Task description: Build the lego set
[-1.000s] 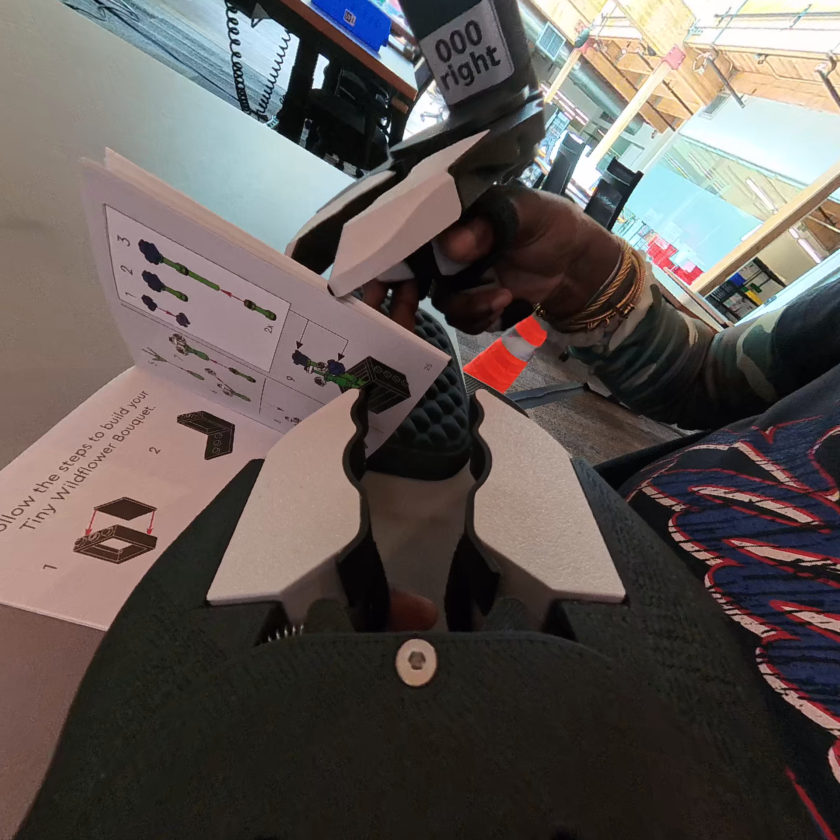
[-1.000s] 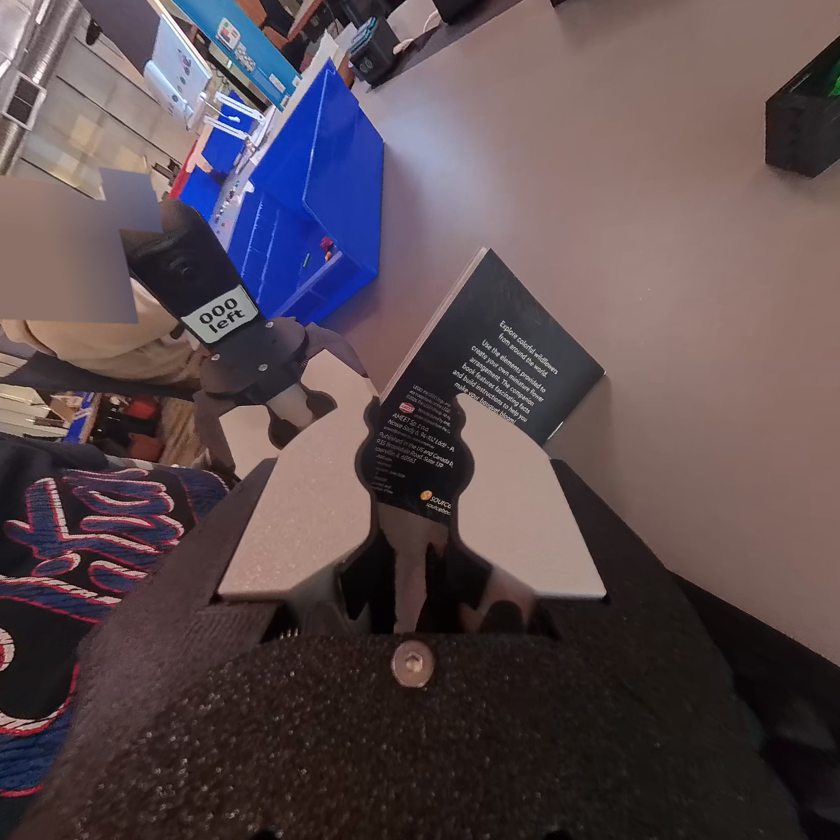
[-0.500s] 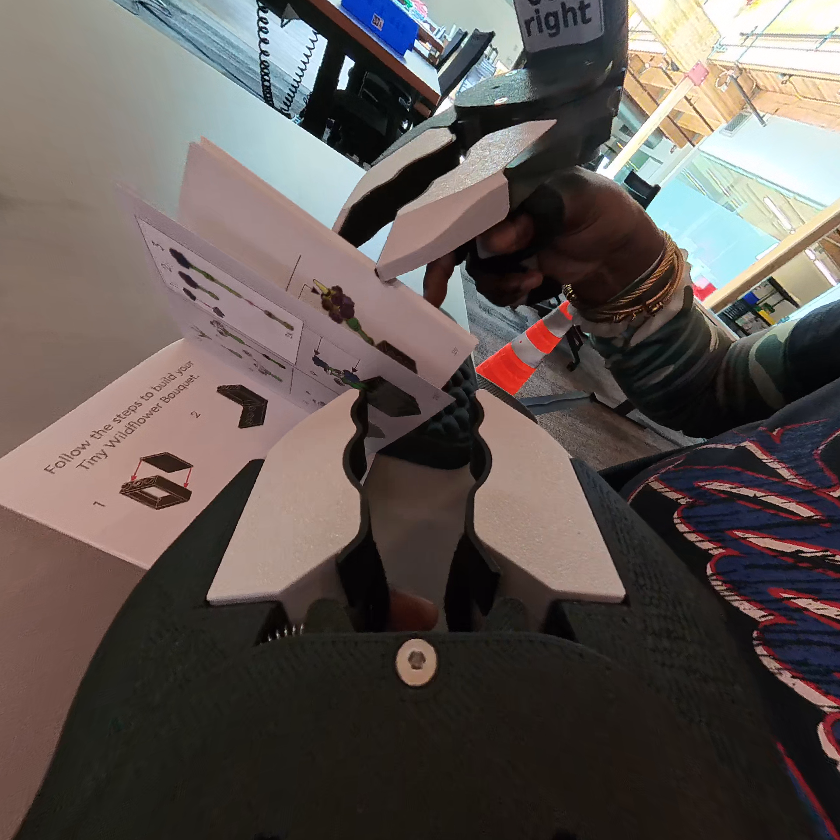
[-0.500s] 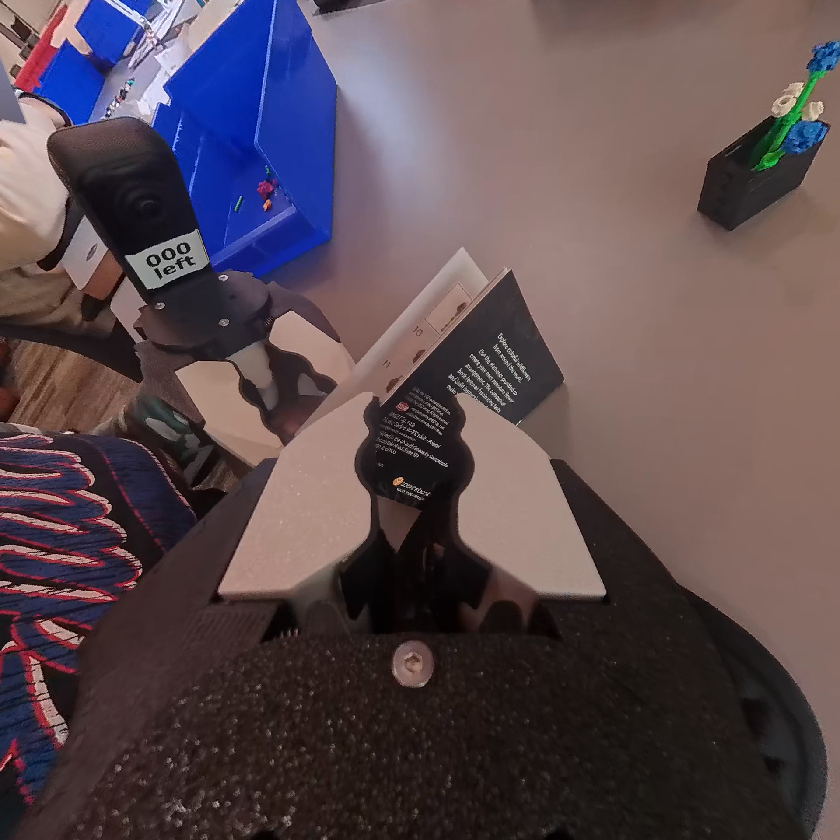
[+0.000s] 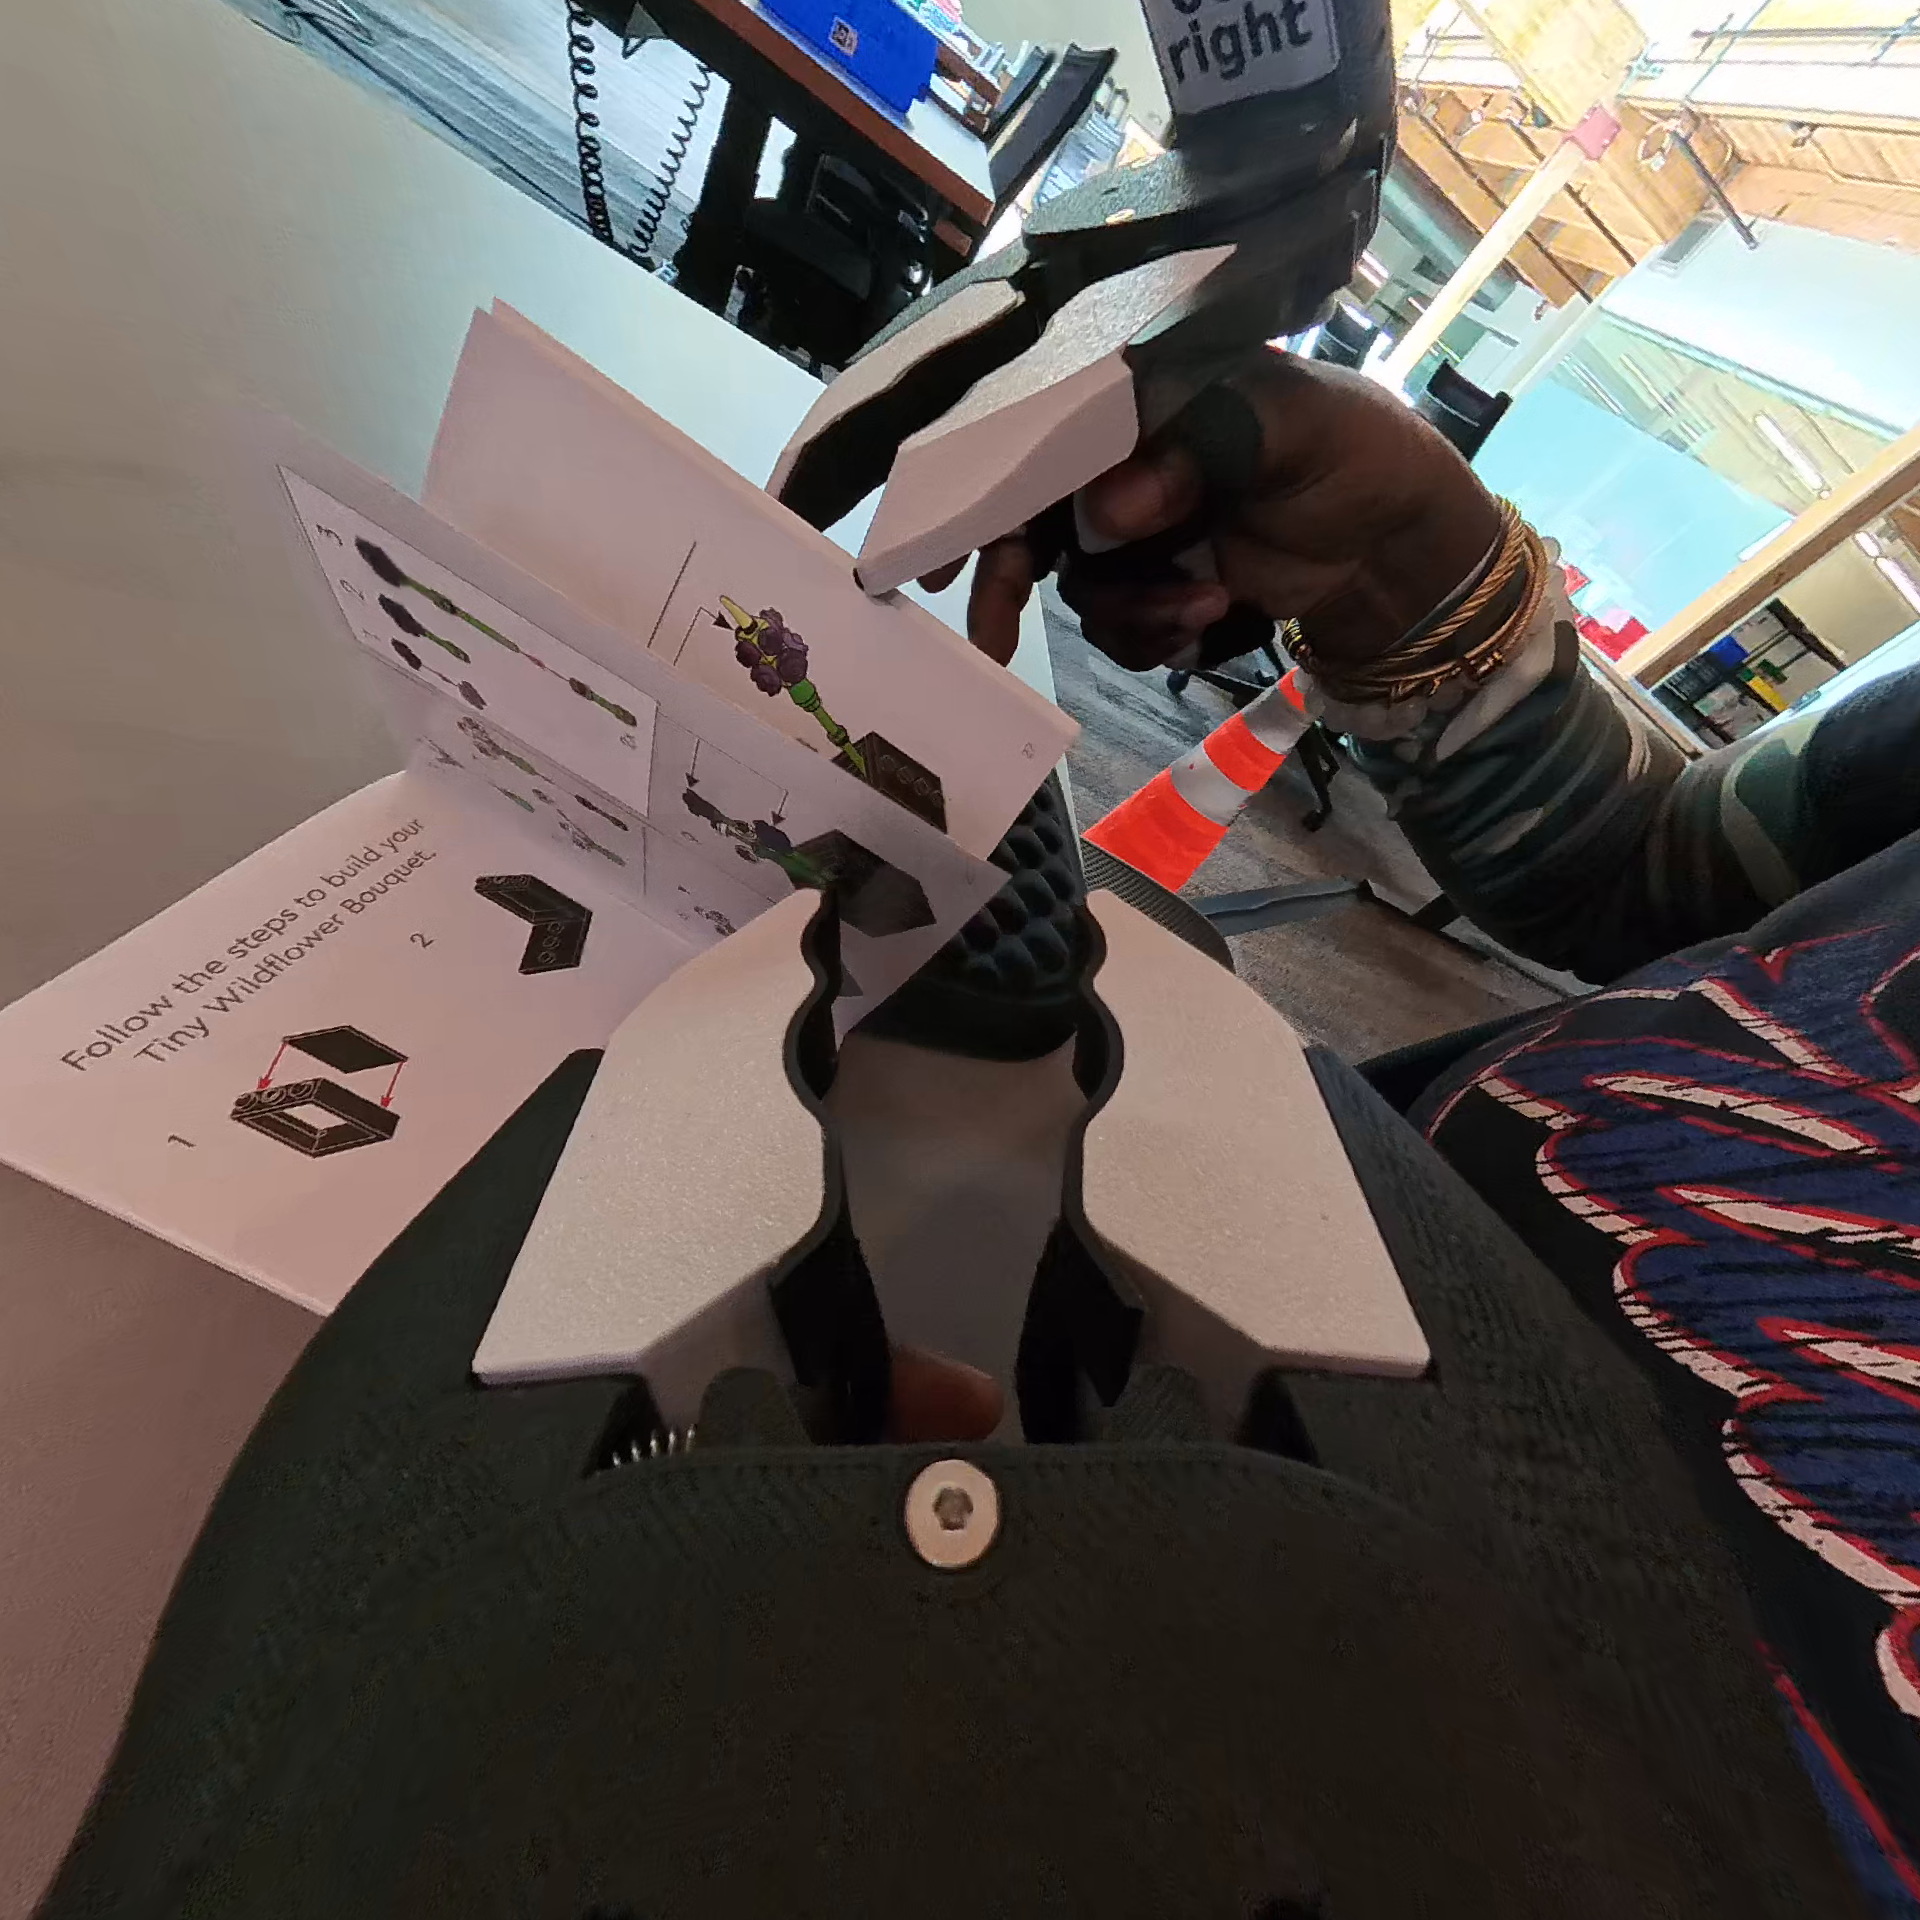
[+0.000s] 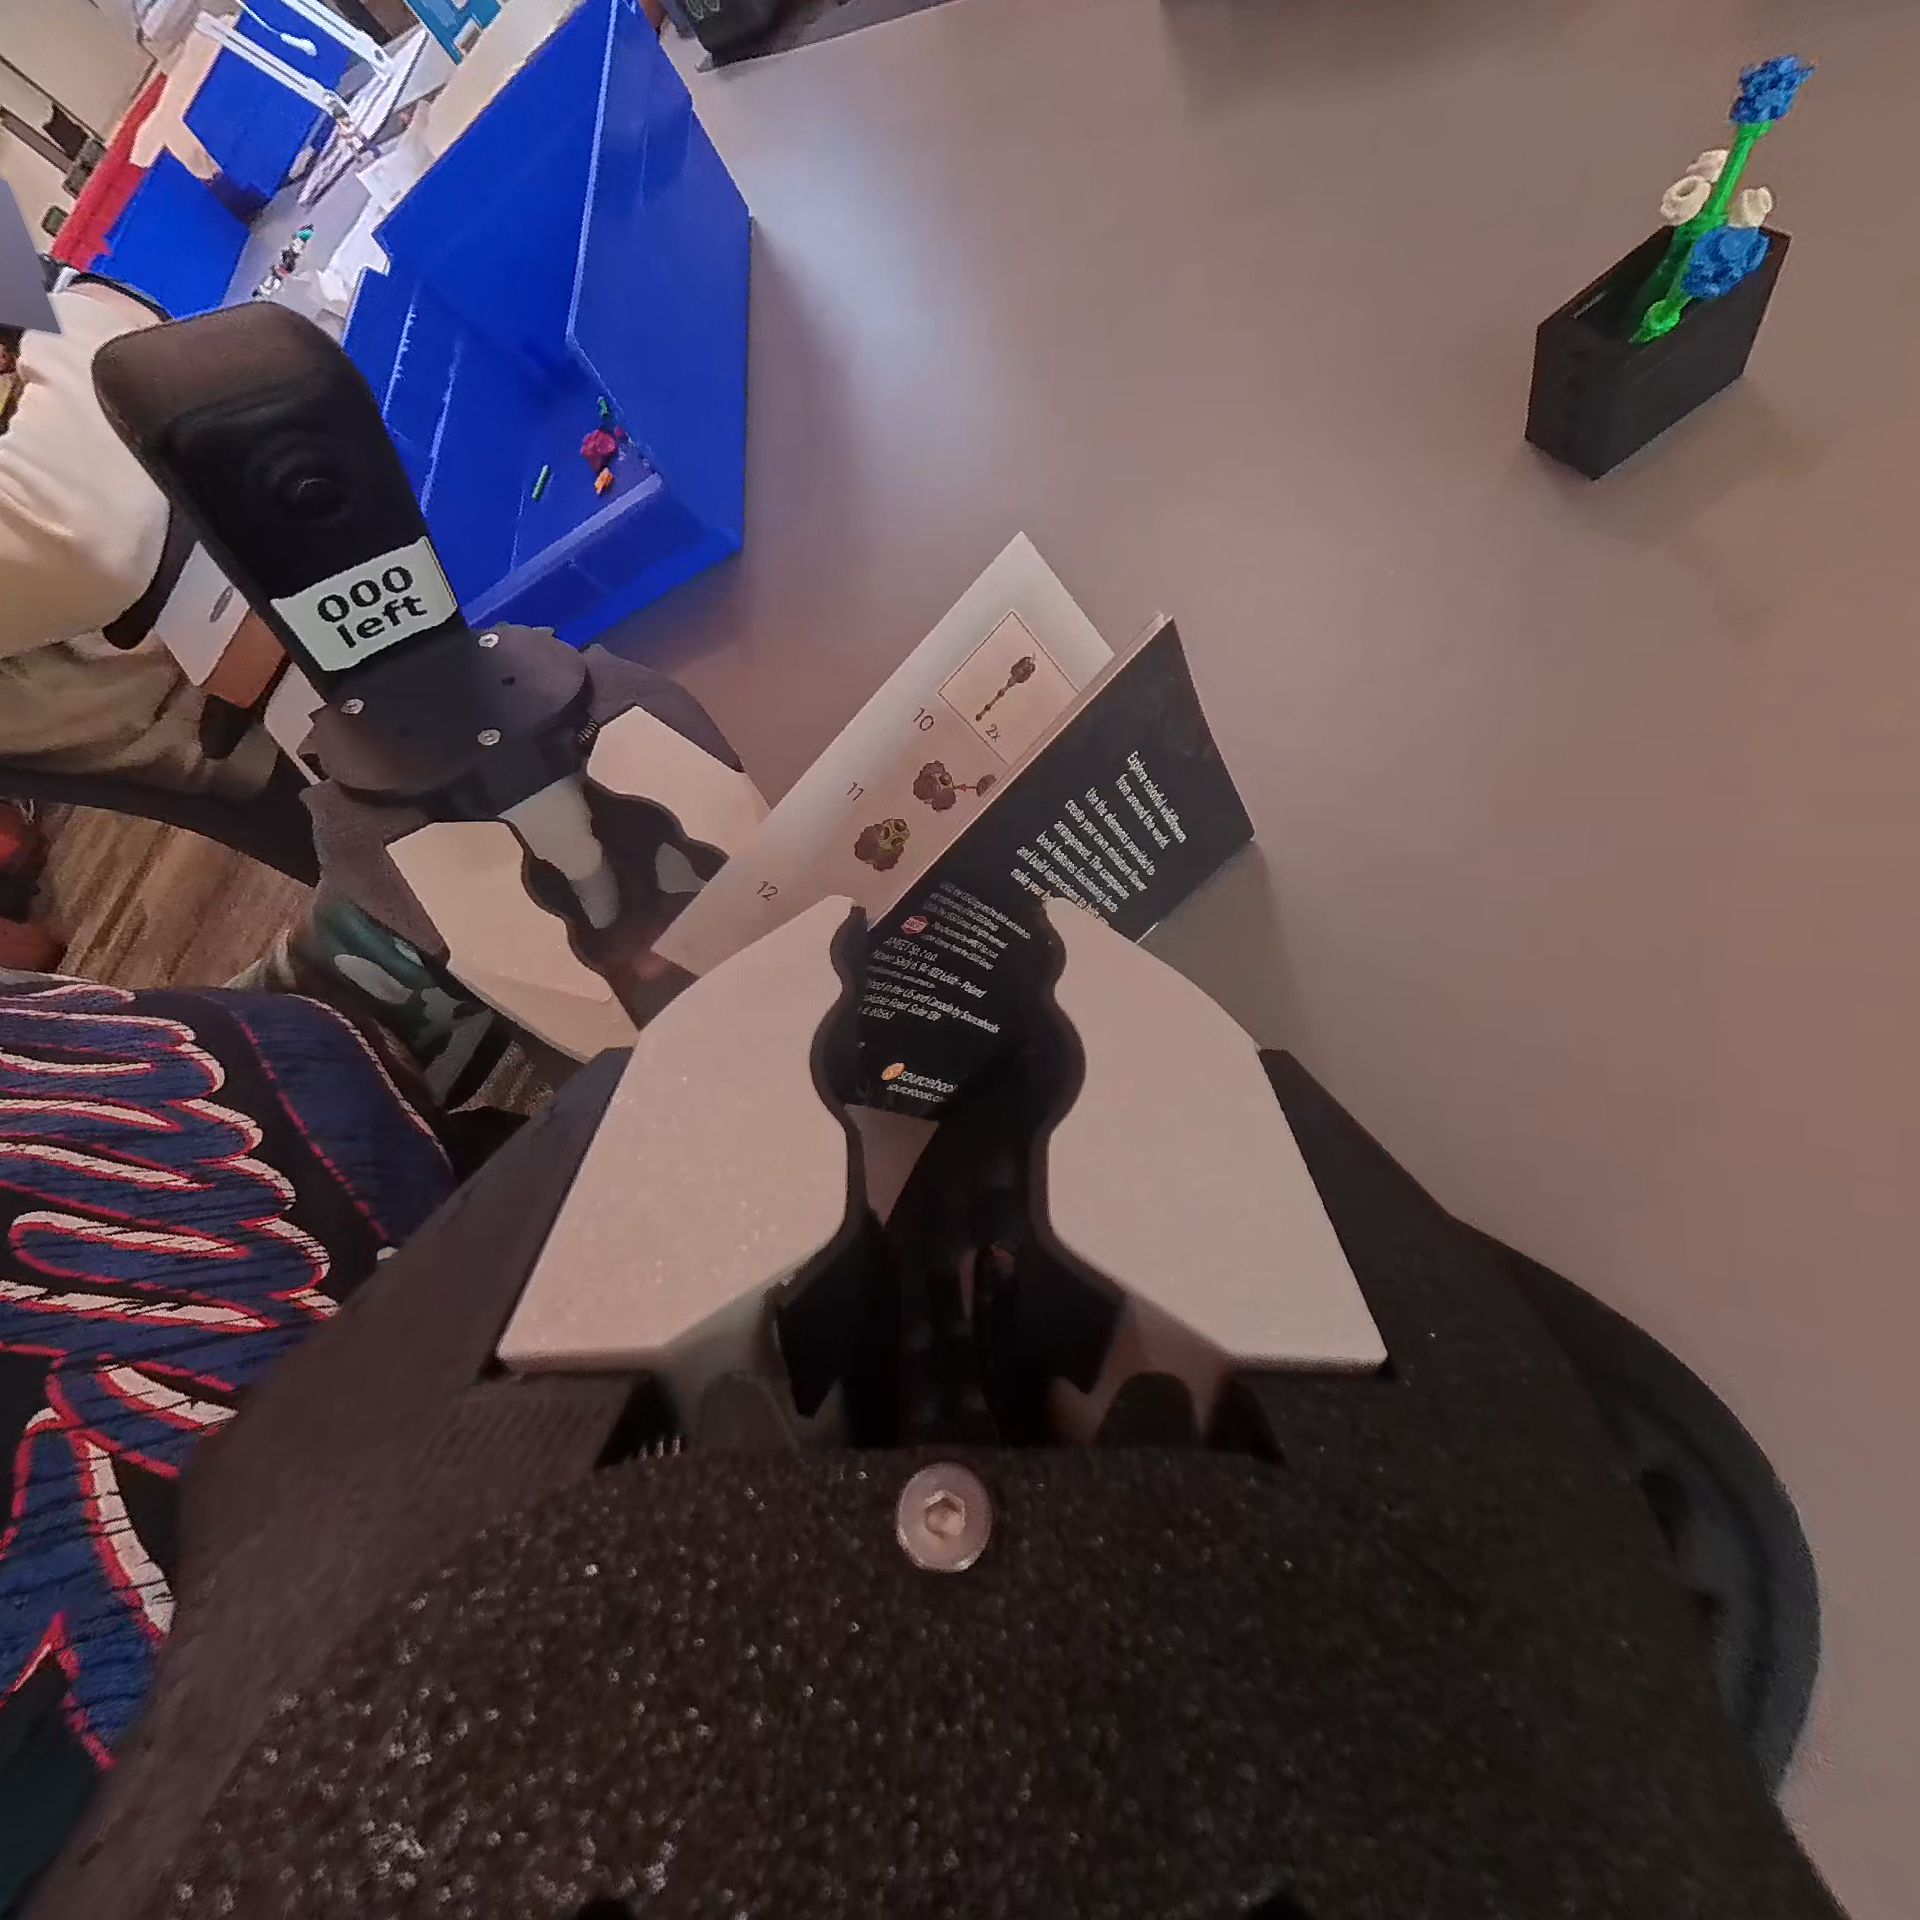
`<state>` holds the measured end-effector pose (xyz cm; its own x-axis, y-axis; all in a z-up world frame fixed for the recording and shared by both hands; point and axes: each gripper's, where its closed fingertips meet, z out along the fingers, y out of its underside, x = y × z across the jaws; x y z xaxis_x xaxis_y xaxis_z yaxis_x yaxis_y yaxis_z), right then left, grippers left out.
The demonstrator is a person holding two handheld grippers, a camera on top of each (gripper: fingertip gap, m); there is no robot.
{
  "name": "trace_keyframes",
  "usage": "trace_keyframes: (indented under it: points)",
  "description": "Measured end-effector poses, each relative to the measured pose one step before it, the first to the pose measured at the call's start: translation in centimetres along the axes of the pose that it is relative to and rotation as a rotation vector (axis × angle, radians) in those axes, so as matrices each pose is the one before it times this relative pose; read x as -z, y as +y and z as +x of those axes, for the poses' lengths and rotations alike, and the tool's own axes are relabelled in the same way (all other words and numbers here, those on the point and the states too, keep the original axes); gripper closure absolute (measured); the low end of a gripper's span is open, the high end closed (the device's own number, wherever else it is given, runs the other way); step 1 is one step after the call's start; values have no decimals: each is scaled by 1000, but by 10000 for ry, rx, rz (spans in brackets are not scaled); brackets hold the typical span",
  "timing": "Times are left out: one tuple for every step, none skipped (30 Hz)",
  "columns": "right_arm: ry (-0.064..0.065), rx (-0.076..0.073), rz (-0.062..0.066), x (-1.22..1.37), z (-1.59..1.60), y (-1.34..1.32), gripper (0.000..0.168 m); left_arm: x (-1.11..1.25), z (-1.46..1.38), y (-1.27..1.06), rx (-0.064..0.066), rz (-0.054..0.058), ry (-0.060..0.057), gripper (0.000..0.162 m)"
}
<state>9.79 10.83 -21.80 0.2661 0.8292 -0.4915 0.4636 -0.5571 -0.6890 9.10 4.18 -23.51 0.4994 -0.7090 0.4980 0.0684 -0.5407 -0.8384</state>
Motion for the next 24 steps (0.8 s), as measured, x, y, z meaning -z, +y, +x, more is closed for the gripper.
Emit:
trace_keyframes:
  points:
    - [2, -26, 4, 118, 66, 73, 138, -55, 80, 115, -36, -35, -4, 120]
    - [0, -41, 12, 124, 72, 73, 138, -38, 53, 182, -12, -42, -19, 120]
    - [-2, -48, 22, 119, 93, 84, 138, -19, 32, 237, 17, -39, -28, 120]
    - [2, -64, 15, 132, 98, 90, 138, -39, -21, 255, 54, -27, -42, 120]
    - [9, -55, 5, 137, 115, 85, 138, -63, -19, 261, 83, -31, -36, 120]
    - [36, -30, -4, 153, 134, 100, 138, -75, 42, 256, 76, -55, 3, 120]
    - [56, -12, 2, 155, 147, 73, 138, -73, 76, 251, 48, -65, 21, 120]
    - [53, -7, -3, 136, 139, 82, 137, -48, 49, 216, 6, -66, 3, 119]
    - [50, -7, -5, 124, 109, 80, 137, 16, -30, 162, -42, -71, -40, 118]
    - [46, -4, 3, 102, 100, 62, 137, 106, -128, 116, -90, -72, -86, 116]
    - [26, -2, 5, 75, 51, 57, 137, 222, -184, 47, -129, -43, -104, 113]
    - [8, -6, 7, 45, 21, 65, 137, 304, -194, -35, -144, 0, -97, 111]
    - [-6, -13, 3, 31, 0, 55, 137, 363, -147, -63, -159, -1, -49, 107]
    - [-14, -2, 4, 6, -13, 41, 137, 364, -97, -42, -171, -59, -10, 104]
    - [-16, 3, 14, -1, -2, 22, 137, 330, -126, -23, -161, -109, -22, 102]
    - [-31, 3, 14, -21, -36, 1, 137, 248, -67, -94, -133, -86, 7, 100]
    - [-32, 2, 4, -22, -34, 4, 137, 168, -14, -124, -128, -77, 53, 99]
    - [-28, 7, -1, -21, -24, -6, 137, 109, -112, -34, -137, -133, -10, 98]
    - [-12, 13, 2, -9, 7, -19, 137, 60, -258, 26, -125, -169, -104, 98]
    - [-8, 17, 4, 11, 0, -8, 137, 28, -234, 18, -91, -129, -102, 98]
    - [-16, 11, 7, -2, 4, -4, 137, 2, -129, -45, -43, -56, -41, 98]
    - [-25, -5, 10, -6, 1, 4, 137, -28, -64, -71, 4, -12, -9, 98]
    - [-31, -12, 11, -5, -4, -2, 137, -30, -46, -47, 36, -1, -12, 98]
    - [-27, -19, 12, 14, 19, 10, 137, -34, -53, 15, 37, -16, -22, 98]
